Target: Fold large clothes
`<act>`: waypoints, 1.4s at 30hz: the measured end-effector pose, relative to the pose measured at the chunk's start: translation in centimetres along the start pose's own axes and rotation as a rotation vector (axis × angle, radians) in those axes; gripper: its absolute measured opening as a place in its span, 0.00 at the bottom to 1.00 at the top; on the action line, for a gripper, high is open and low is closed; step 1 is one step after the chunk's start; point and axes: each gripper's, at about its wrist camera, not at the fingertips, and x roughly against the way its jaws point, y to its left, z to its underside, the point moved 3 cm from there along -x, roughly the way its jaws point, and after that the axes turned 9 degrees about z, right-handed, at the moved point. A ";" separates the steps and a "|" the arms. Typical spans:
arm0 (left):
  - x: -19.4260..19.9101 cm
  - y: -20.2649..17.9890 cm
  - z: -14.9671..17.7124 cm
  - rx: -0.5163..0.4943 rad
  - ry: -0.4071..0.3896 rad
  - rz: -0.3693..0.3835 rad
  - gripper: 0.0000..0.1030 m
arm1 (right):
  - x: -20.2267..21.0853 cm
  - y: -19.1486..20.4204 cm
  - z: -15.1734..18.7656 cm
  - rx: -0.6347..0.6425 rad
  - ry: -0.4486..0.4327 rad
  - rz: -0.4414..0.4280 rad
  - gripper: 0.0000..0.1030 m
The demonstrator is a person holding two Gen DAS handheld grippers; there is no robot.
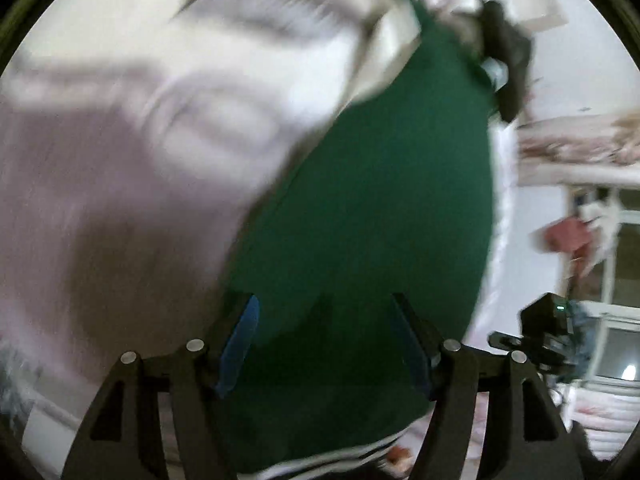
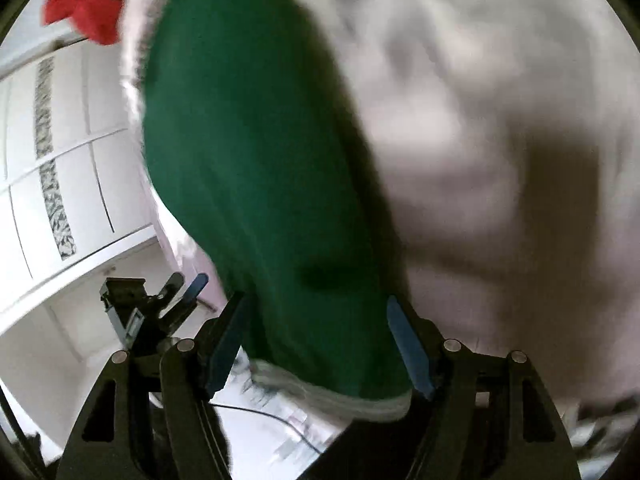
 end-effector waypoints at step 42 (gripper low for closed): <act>1.7 -2.9 8.3 -0.191 -0.225 -0.206 0.94 | -10.6 9.8 6.5 0.375 -0.236 0.295 0.31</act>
